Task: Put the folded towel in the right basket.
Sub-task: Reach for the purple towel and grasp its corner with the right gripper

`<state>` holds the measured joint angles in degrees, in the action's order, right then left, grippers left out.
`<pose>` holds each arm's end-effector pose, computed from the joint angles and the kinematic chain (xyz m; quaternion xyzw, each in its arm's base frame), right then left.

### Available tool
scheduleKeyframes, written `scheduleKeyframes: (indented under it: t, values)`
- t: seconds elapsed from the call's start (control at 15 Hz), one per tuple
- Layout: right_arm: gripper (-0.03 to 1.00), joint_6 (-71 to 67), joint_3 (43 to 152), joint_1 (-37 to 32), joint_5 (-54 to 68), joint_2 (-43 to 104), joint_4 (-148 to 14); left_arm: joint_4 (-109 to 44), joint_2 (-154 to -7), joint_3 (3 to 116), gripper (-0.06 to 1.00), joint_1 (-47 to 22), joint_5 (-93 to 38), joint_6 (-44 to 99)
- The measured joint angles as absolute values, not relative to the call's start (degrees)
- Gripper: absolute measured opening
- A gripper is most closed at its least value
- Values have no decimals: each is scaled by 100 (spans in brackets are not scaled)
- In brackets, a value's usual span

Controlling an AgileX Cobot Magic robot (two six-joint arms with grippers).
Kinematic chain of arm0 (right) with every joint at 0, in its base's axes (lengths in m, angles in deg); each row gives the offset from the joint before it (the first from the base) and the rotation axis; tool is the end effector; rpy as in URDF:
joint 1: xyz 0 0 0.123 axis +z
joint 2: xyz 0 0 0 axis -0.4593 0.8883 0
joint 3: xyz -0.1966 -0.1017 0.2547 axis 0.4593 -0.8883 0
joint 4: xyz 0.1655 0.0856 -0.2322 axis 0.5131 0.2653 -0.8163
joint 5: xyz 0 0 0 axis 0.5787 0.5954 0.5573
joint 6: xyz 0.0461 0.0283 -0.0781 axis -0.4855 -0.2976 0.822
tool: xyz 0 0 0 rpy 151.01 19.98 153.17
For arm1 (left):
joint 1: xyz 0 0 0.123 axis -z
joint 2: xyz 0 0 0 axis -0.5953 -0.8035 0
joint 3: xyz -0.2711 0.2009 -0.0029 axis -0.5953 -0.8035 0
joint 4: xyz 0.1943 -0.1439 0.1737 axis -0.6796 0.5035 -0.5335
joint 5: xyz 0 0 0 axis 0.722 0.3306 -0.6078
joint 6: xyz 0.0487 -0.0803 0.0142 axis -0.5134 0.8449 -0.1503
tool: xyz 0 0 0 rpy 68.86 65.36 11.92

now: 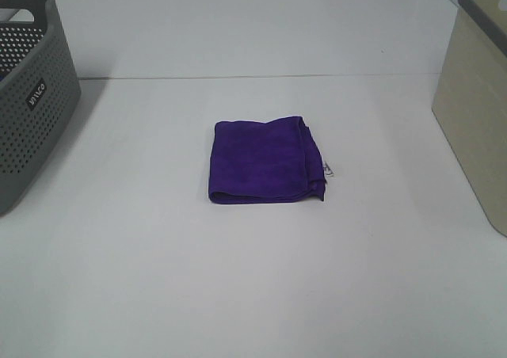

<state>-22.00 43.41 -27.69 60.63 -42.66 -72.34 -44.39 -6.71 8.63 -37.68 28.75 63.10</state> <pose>-0.0102 0.0036 0.2803 -0.0213 0.8730 0.0066 0.4871 -0.0142 -0.0024 0.2997 -0.0228 0.8471 -0.0174 0.5306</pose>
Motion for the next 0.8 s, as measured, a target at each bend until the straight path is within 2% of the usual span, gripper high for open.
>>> scheduleKeyframes:
  t: [0.53,0.73,0.8]
  values:
    - [98,-2137,4358,-2769,6063,-4237,-7234,-4439,-671,863,99,-3768,2875,6305]
    - [98,-2131,5000,-2769,6338,-2959,-7119,-4439,-671,863,99,-3768,2875,6305]
    - [98,-2131,5762,-2769,6630,-1647,-6930,-4439,-671,863,99,-3768,2875,6305]
